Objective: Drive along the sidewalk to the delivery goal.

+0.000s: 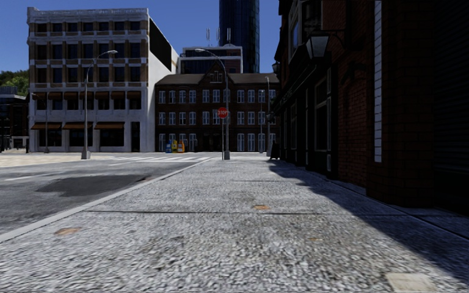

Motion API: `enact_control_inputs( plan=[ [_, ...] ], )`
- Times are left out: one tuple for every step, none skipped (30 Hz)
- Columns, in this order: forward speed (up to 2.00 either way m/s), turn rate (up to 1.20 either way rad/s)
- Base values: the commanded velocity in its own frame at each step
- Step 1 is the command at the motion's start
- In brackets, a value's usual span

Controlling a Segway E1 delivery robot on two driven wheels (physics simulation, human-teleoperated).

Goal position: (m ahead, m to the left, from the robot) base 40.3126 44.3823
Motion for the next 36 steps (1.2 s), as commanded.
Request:
enact_control_inputs(
  plan=[
    [2.0,0.0],
    [2.0,0.0],
    [2.0,0.0],
    [2.0,0.0],
    [2.0,0.0],
    [2.0,0.0],
    [2.0,0.0],
    [2.0,0.0],
    [2.0,0.0],
    [2.0,0.0],
    [2.0,0.0],
    [2.0,0.0],
    [2.0,0.0],
    [2.0,0.0],
    [2.0,0.0],
    [2.0,0.0],
    [2.0,0.0],
    [2.0,0.0],
    [2.0,0.0],
    [2.0,-0.03],
    [2.0,-0.12],
    [2.0,-0.16],
    [2.0,-0.29],
    [2.0,-0.42],
    [2.0,-0.45],
    [2.0,-0.45],
    [2.0,-0.38],
    [2.0,-0.38],
    [2.0,-0.19],
    [2.0,0.0],
    [2.0,0.0],
    [2.0,0.0],
    [2.0,0.0],
    [2.0,0.0],
    [2.0,0.0],
    [2.0,0.0]
  ],
)
